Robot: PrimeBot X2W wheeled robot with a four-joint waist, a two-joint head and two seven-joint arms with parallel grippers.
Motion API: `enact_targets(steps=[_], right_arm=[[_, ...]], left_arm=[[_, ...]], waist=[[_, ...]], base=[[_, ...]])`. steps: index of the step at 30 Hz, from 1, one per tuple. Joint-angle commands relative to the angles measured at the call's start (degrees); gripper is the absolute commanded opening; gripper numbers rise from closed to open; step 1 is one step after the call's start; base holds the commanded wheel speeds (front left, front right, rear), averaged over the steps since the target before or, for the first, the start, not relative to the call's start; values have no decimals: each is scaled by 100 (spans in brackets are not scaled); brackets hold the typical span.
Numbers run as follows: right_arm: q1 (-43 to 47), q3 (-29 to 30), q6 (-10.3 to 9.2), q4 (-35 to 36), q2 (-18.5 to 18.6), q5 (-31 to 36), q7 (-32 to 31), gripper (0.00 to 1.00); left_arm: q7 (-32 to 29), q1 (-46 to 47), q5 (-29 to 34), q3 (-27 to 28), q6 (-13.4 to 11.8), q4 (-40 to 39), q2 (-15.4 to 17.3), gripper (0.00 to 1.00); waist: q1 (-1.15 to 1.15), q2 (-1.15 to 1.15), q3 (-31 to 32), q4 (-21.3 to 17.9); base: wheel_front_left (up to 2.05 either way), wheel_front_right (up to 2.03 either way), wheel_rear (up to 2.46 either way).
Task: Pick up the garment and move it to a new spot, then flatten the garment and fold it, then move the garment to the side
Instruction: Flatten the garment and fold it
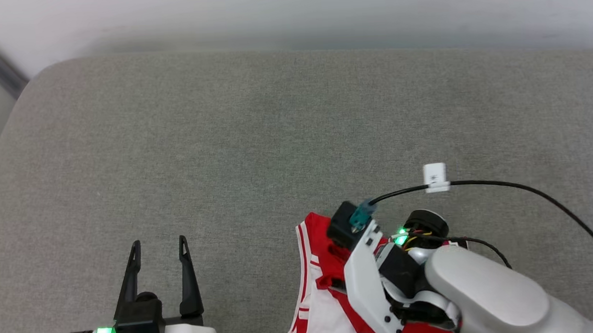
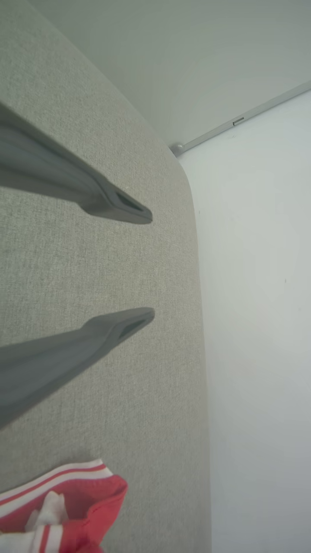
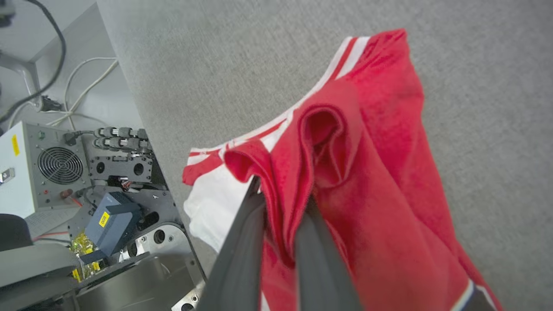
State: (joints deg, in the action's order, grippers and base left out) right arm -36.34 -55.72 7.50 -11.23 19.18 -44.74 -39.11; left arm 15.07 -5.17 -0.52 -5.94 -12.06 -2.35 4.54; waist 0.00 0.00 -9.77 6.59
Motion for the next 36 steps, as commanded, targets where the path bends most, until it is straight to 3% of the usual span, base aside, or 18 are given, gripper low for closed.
enact_targets(steps=[1, 9, 11, 12, 13, 18, 21, 25, 29, 36], right_arm=[[-180, -219, -2, -252, -74, 106, 56, 0], [-266, -1009, -3, -1597, -381, 96, 524, 0], [-324, -1059, -5, -1656, -416, 20, 745, 38], [-380, -1070, -5, -1636, -404, -21, 875, 62], [-455, -1072, -6, -1582, -375, -36, 1014, 100], [-615, -969, -4, -1169, -35, 166, 2096, 100], [-523, -488, -3, -1025, 172, 412, 2922, 100], [-279, 484, -3, -1044, 376, 1066, 3985, 100], [211, 1670, -3, -1135, 327, 1883, 4896, 100], [1464, 3917, -3, -804, -227, 3150, 5416, 100]], left_arm=[[13, 118, 38, -27, 24, 8, -25, 100], [13, 139, 12, -33, 13, 60, -51, 100], [13, 84, 9, -11, 6, 62, -52, 100], [13, 46, 7, 4, 8, 67, -48, 100], [13, 10, 6, 18, 9, 66, -39, 100], [13, -106, 31, 71, 0, 33, -3, 100], [13, -177, 22, 109, -6, -10, 14, 100], [13, -256, 16, 146, -4, -58, 19, 100], [13, -330, 4, 183, 13, -94, 34, 100], [13, -377, 19, 197, 29, -103, 32, 100]], waist=[[0, 0, -49, 48], [0, 0, -62, 109], [0, 0, -19, 71], [0, 0, 14, 49], [0, 0, 50, 21], [0, 0, 258, -113], [0, 0, 372, -205], [0, 0, 473, -340], [0, 0, 536, -457], [0, 0, 588, -562]], base=[[0, 0, 0], [0, 0, 0], [0, 0, 0], [0, 0, 0], [0, 0, 0], [0, 0, 0], [0, 0, 0], [0, 0, 0], [0, 0, 0], [0, 0, 0]])
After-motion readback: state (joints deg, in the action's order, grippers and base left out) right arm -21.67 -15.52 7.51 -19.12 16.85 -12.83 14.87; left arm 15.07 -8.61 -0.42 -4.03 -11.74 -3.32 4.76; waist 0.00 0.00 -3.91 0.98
